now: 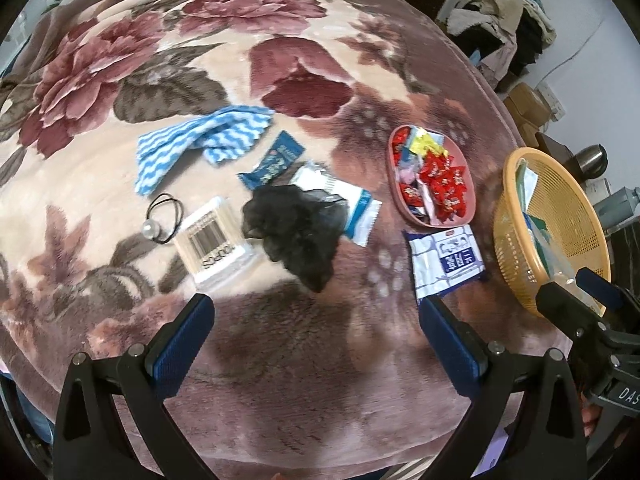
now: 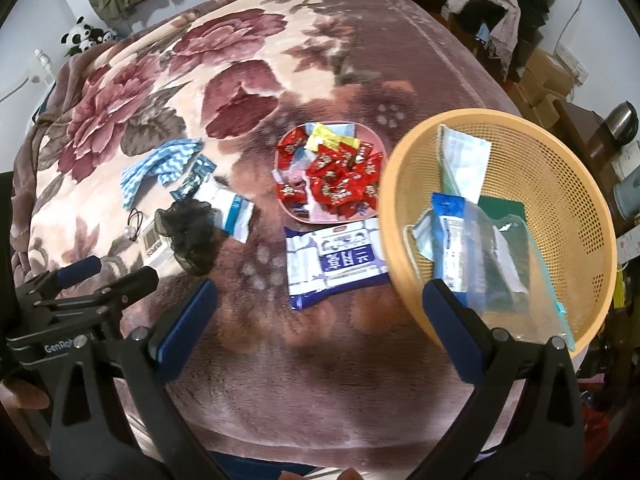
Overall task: Organize soft objects
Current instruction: 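Move both open grippers back over the remaining items on the blanket, then grasp the cotton-swab box with the left gripper while the right gripper grasps the black mesh scrunchie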
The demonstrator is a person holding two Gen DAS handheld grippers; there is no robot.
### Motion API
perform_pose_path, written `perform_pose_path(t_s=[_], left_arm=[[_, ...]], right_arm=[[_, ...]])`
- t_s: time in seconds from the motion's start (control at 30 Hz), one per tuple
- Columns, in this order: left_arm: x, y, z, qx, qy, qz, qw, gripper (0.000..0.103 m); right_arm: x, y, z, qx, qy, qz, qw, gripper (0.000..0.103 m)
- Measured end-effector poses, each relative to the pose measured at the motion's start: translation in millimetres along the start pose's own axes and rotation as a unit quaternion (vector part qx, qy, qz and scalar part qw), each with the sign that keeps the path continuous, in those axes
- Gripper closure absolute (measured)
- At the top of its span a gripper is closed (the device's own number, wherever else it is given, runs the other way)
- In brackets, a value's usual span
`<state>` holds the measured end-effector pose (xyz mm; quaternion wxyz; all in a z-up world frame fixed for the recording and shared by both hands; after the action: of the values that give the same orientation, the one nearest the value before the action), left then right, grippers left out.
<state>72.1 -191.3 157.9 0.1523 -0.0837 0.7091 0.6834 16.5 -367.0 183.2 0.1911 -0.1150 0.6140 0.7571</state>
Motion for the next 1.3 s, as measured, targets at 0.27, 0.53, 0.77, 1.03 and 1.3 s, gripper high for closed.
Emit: perform_pose_path(t_s=[0.27,0.53,0.77,1.03,1.3], left_arm=[[2.8,-2.1,33.8,-0.004,0.028,0.004,0.9996,0.001],[8.2,-9.4,70.6,-0.012,0.058,0.013,0.9982,0.001],[12.6,-18.5,96.9,-0.014,0.082,0.021,0.9963,0.001],[15.9,-31.6,115.0,-0.013,0.098,0.032,0.9946,0.001],[22.7,-55.1,141.9,-0.002,0.125,0.052,0.9908,0.001]], right_arm=[[-0.1,-13.1,25.5,-0.008,0.020,0.012,1.000,0.000],[-0.4,-28.4,47.3,-0.016,0.036,0.025,0.999,0.000],[-0.6,-43.7,66.0,-0.024,0.049,0.038,0.998,0.000],[-0.5,-63.8,81.7,-0.030,0.059,0.054,0.996,0.000],[-0.1,-88.5,90.8,-0.039,0.064,0.074,0.994,0.000]])
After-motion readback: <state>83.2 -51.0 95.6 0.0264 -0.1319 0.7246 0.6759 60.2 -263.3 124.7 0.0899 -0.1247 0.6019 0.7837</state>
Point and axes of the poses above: each gripper's, at about its wrist camera, not at the fingertips, and y roughly against the way its jaws point, z to its left, x to its underside, the point moved 1 cm from there along -y, roughly the way its jaws point, and after that the axes turned 9 degrees about -x, right-handed, at the moved point
